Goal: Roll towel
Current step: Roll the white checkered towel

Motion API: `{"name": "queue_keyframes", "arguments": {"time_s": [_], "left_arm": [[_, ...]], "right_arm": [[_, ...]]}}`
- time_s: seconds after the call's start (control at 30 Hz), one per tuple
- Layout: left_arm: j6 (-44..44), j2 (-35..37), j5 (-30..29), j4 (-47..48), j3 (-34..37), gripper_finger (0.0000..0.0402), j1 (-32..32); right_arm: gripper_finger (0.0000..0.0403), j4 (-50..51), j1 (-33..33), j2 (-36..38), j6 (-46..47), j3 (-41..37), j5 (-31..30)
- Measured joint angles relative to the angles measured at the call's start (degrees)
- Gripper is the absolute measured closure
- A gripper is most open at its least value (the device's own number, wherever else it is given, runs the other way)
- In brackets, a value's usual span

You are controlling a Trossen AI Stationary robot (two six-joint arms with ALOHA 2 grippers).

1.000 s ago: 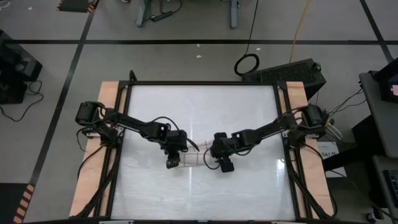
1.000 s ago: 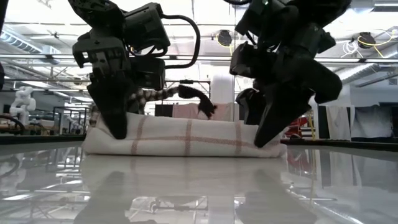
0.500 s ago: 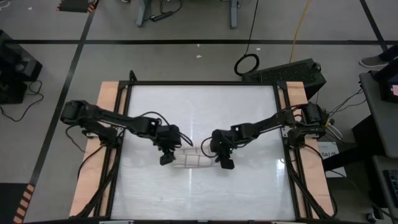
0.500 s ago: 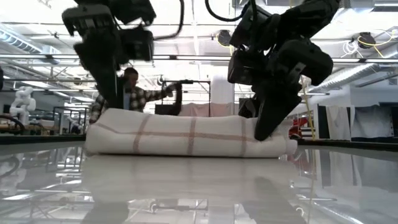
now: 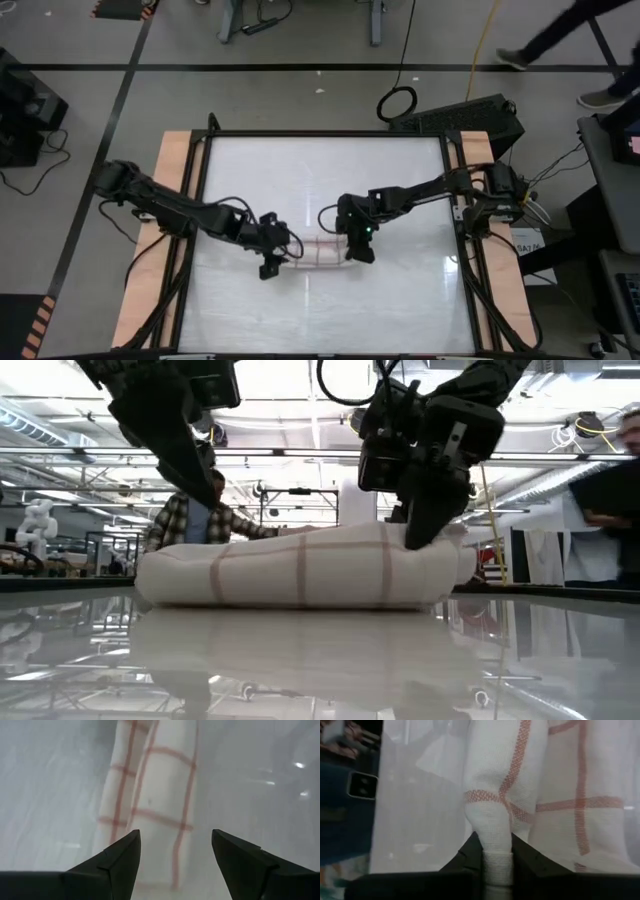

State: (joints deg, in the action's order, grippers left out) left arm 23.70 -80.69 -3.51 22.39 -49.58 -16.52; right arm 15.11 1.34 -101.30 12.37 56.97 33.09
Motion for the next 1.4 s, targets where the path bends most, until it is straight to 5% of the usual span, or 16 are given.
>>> {"name": "queue_keyframes", "arguments": {"time_s": [0.2, 0.7, 1.13, 1.4], "left_arm": [[1.1, -4.5, -5.2, -0.9, 0.0, 0.0152, -2.8], [-2.3, -6.3, -5.1, -6.5, 0.0, 0.0151, -2.6], [-4.7, -10.8, -3.9, -8.9, 0.2, 0.0078, 0.3], [-3.3, -15.1, -1.5, -8.9, 0.2, 0.0114, 1.7]], "right_arm": [[0.0357, -0.2, 2.9, -2.8, 2.8, 0.0, 4.1], [0.0356, -0.6, 5.1, -6.2, 2.6, 0.0, 13.2], [0.0356, -0.3, 8.5, -6.2, 1.9, 0.0, 19.8], [0.0353, -0.1, 9.2, -7.7, 3.4, 0.0, 22.5]]}}
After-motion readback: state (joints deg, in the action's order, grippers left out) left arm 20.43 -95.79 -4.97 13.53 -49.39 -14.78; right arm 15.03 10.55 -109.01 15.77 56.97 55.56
